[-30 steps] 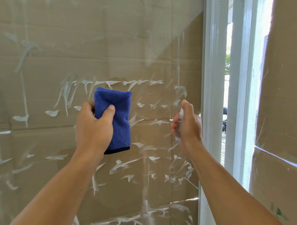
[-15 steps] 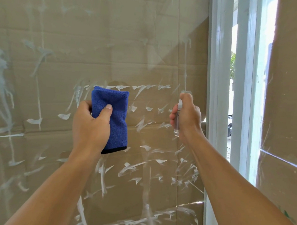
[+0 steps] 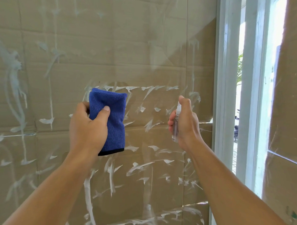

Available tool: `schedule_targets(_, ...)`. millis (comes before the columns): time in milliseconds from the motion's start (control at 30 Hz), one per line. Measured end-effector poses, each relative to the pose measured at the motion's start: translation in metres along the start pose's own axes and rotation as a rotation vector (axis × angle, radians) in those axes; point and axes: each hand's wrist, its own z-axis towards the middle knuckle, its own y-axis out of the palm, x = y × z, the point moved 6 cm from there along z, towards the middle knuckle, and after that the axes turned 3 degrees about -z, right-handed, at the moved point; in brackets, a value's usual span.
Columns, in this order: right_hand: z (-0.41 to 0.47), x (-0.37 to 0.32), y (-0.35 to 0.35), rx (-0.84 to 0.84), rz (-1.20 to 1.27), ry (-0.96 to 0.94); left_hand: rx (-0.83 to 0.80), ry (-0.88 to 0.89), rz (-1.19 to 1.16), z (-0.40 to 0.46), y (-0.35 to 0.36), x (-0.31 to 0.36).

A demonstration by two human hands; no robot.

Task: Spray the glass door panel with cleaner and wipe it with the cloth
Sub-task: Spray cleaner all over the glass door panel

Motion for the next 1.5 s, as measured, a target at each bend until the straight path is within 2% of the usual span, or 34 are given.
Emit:
schedule_targets(367, -0.007, 0.014, 0.017, 0.034, 0.012, 0.002, 0.027, -0.008, 0.015, 0.008, -0.022, -0.003)
schedule_targets(767, -0.012, -0.003, 0.041, 0.051, 0.028, -0.074, 0.048, -0.009, 0.006, 0.013, -0.043, 0.001)
schedule_targets(967, -0.016, -0.003, 0.058, 0.02, -0.021, -0.09, 0.068, -0.004, 0.011, 0.017, -0.057, 0.0)
schedule_targets(1133, -0.02, 0.005, 0.074, -0.014, 0.04, -0.042, 0.114, -0.009, 0.025, 0.017, -0.07, 0.001)
schedule_targets(1233, -0.022, 0.005, 0.081, -0.018, 0.022, -0.054, 0.155, 0.039, 0.012, 0.015, -0.08, 0.002)
schedule_targets(1400, -0.025, 0.006, 0.095, -0.055, 0.048, -0.03, 0.147, 0.153, 0.158, 0.016, -0.093, 0.006)
schedule_targets(1500, -0.027, 0.007, 0.105, -0.056, 0.017, -0.034, 0.126, 0.164, 0.22, 0.022, -0.098, 0.003)
